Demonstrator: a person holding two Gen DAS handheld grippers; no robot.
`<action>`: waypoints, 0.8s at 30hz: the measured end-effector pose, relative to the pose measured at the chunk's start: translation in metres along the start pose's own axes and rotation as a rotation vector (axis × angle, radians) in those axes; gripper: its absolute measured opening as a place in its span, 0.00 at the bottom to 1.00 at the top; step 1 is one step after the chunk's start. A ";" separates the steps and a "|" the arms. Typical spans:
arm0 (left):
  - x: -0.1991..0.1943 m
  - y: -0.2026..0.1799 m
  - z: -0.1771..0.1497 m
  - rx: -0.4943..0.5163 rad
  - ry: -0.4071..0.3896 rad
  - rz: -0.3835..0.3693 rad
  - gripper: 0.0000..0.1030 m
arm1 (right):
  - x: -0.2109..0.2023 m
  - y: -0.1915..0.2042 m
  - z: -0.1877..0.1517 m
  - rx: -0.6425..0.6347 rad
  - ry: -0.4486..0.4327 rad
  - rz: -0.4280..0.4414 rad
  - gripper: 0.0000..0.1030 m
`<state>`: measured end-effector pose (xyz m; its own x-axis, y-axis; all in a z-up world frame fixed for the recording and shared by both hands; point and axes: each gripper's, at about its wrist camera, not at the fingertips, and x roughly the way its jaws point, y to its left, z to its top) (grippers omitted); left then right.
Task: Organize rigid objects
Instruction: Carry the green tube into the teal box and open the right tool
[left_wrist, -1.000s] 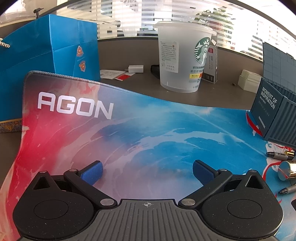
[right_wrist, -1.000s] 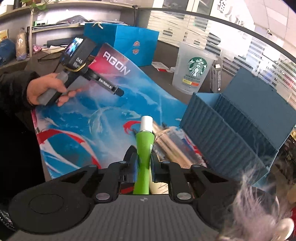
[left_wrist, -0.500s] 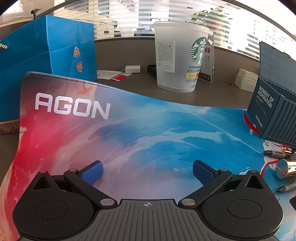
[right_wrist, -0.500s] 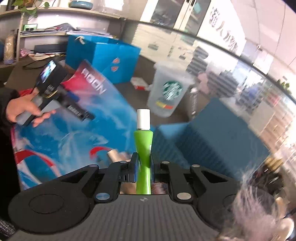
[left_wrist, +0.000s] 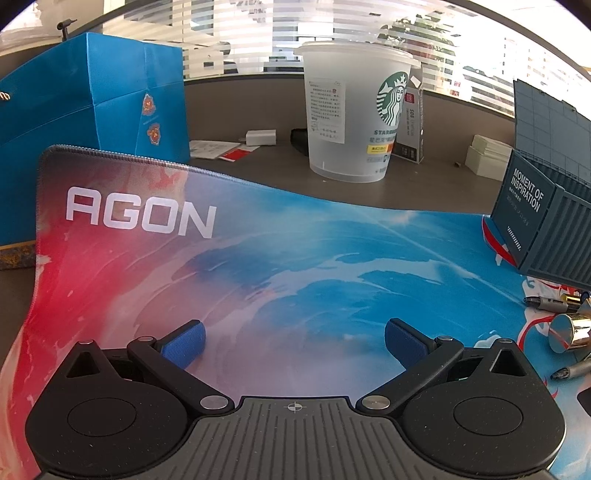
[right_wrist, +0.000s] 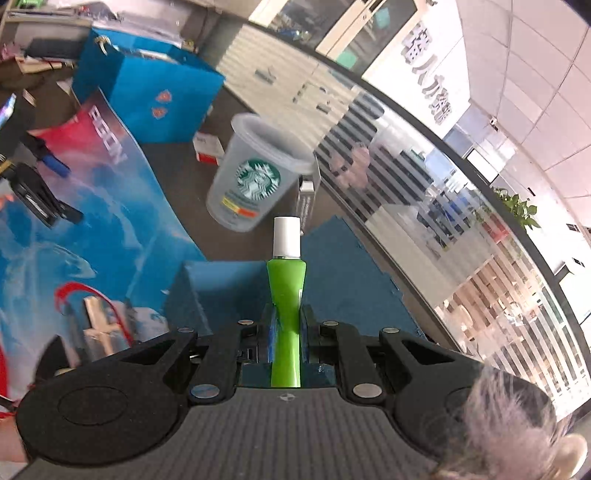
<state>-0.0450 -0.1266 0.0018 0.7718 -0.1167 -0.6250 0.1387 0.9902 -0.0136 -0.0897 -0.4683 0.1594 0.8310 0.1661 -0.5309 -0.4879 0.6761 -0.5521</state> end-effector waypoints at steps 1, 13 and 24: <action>0.000 0.000 0.000 0.000 0.000 0.000 1.00 | 0.005 -0.001 -0.001 -0.010 0.011 -0.002 0.11; 0.000 0.000 0.000 0.000 0.000 -0.001 1.00 | 0.078 -0.008 -0.005 -0.086 0.201 0.140 0.11; 0.001 -0.002 0.002 -0.001 -0.002 -0.010 1.00 | 0.122 -0.002 -0.002 -0.119 0.255 0.233 0.11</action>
<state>-0.0436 -0.1289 0.0024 0.7713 -0.1267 -0.6237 0.1460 0.9891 -0.0203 0.0121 -0.4504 0.0944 0.6080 0.1113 -0.7861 -0.6962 0.5506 -0.4605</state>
